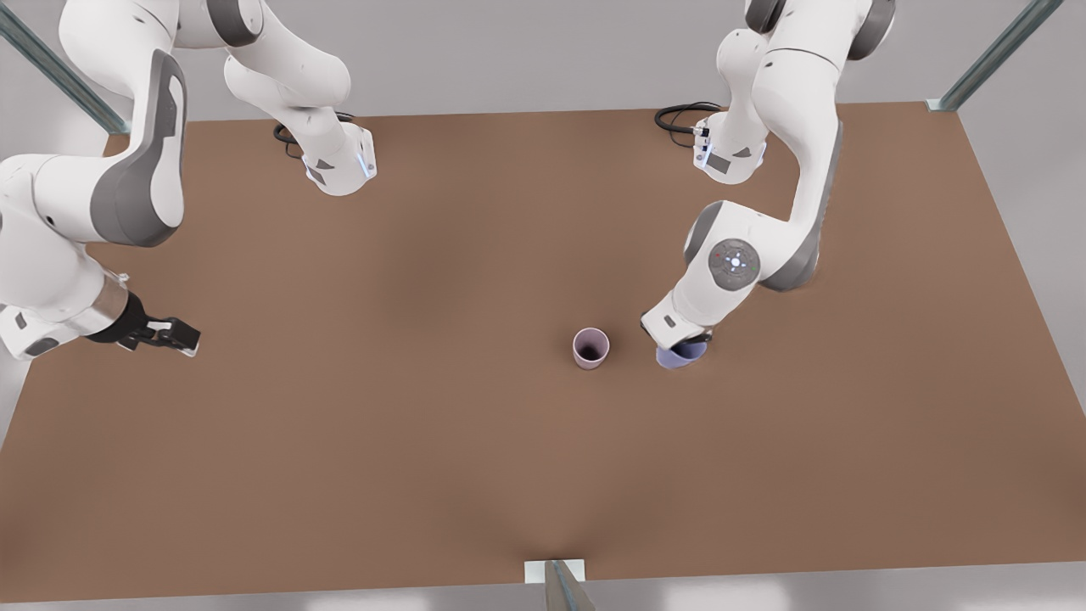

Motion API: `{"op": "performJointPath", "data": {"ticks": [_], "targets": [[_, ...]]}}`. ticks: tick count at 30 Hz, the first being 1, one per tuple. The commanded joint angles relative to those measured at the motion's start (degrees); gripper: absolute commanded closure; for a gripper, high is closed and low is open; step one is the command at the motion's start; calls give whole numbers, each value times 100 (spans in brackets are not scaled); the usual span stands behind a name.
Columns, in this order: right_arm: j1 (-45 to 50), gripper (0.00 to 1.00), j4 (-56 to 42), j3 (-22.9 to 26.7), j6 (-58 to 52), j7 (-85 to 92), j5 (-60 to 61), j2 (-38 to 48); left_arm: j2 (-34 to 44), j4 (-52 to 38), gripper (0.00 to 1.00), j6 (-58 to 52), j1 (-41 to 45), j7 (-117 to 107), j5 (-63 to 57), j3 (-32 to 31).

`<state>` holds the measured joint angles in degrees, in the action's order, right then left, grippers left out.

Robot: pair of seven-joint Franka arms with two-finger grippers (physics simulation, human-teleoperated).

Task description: Stack the cups, with the pink cup at the bottom and the purple cup at the top

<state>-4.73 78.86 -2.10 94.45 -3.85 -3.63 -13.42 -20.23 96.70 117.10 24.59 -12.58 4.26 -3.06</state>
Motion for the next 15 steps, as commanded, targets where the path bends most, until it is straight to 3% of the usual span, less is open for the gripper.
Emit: {"op": "performJointPath", "data": {"ticks": [1,15], "targets": [[7,0,-2,0,135,772,11,6,-33,-72,79,-143,10,-3435,22,-230],[25,0,-143,0,496,763,152,-178,-842,-1110,79,-73,696,-4763,31,-248]]}}
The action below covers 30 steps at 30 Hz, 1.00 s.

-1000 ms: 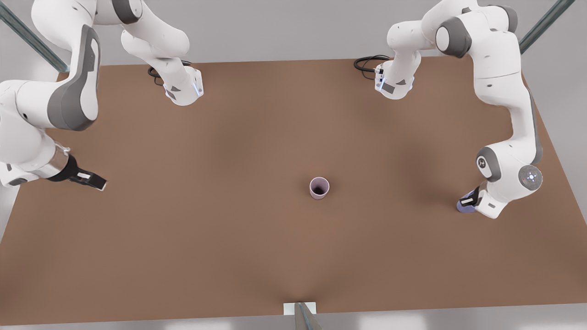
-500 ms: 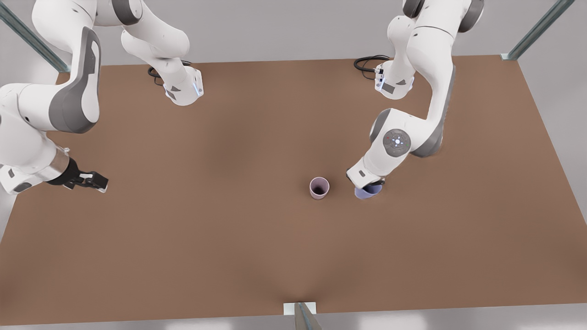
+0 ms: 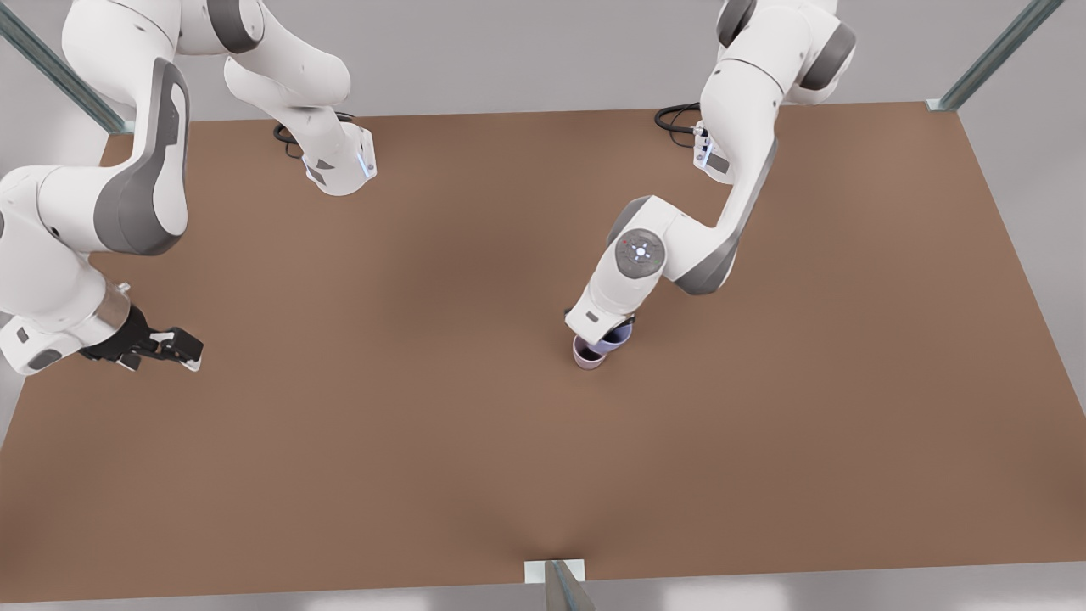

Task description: Stack the cups, with the pink cup at the bottom and the purple cup at the top

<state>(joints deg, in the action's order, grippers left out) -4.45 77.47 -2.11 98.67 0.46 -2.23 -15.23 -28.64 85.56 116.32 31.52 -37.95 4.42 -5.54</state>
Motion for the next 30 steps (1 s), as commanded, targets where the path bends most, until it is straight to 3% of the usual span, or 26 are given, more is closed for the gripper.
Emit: {"op": "performJointPath", "data": {"ticks": [1,30], "targets": [[6,0,-3,0,74,340,-6,3,-36,-66,79,4,12,-2234,15,0],[-21,0,-39,9,65,332,-6,47,-432,-75,79,303,100,-2348,-3,0]]}}
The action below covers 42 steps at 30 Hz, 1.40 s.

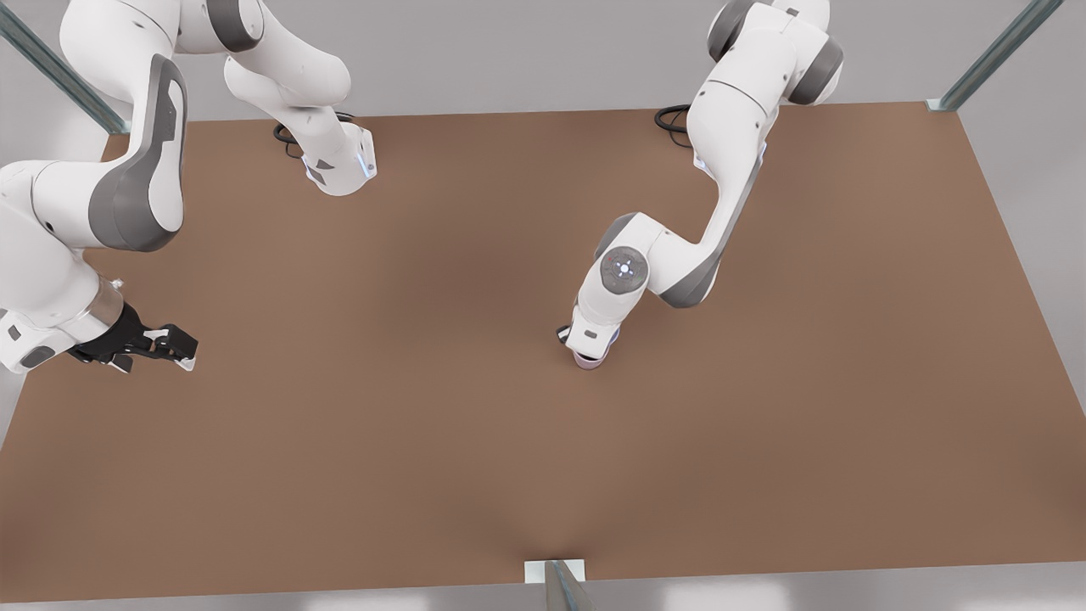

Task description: Stack the cups, with the pink cup at the bottom and the purple cup at the top

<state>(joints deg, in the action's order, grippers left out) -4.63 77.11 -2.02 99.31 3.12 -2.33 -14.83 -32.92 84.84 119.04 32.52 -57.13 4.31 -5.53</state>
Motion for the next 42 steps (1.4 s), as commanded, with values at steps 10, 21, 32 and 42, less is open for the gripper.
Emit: {"op": "performJointPath", "data": {"ticks": [10,21,32,42], "targets": [[-3,0,-3,0,9,66,4,7,-48,6,79,102,0,-387,-35,17],[-11,0,-12,0,9,66,4,-2,-109,23,79,102,0,-360,-71,34],[-11,0,-47,9,9,66,-4,-11,-188,15,79,102,0,-360,-79,52],[-11,0,-47,9,9,57,-4,-11,-206,15,55,111,0,-351,-79,52]]}}
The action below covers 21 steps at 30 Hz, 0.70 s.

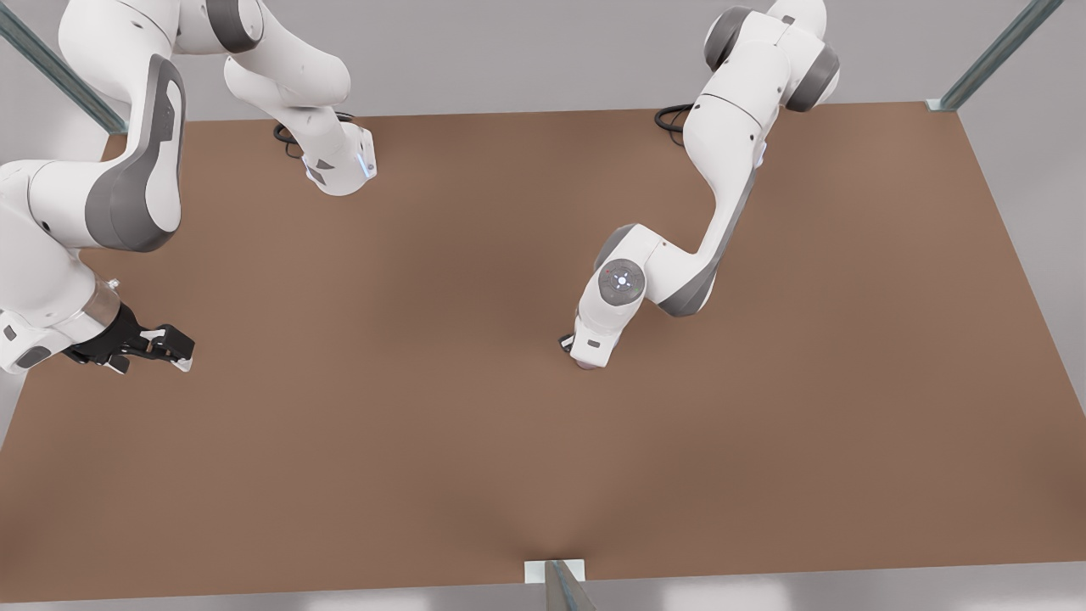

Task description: Stack the cups, with the pink cup at the bottom and the purple cup at the top

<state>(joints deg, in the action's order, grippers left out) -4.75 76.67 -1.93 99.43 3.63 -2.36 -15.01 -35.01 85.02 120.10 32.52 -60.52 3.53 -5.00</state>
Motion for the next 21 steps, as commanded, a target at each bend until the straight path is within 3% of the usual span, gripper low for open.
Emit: {"op": "performJointPath", "data": {"ticks": [1,5,6,7,8,10,12,14,18,20,21], "targets": [[0,0,-3,0,-2,6,-1,7,3,-3,55,5,0,-4,-1,-1],[0,0,-3,0,-2,6,-1,7,11,-12,55,5,0,-4,-1,-1],[0,0,-3,0,-2,6,-1,7,11,-12,48,-4,0,5,-1,-1],[0,0,-3,0,-2,6,-1,7,29,-21,6,-13,0,-4,-10,8],[0,0,-3,0,-2,15,7,7,55,-29,0,-21,0,-22,-1,8],[0,0,-3,0,-2,15,-1,16,134,-117,0,-100,0,-48,-1,17],[0,0,-3,0,-11,15,-1,16,293,-864,0,-1514,-26,399,-10,131],[-9,0,-3,9,-11,6,-1,24,600,-1040,0,-2570,-35,2446,8,842],[-9,0,-3,9,-11,15,-1,24,1189,-1049,0,-3177,-44,5199,43,2029],[-17,0,-3,9,-2,6,-1,24,1575,-1023,0,-3265,-306,5884,-71,2092],[-17,0,-3,9,-2,6,-1,16,1778,-996,0,-3265,-983,6298,-439,1293]]}}
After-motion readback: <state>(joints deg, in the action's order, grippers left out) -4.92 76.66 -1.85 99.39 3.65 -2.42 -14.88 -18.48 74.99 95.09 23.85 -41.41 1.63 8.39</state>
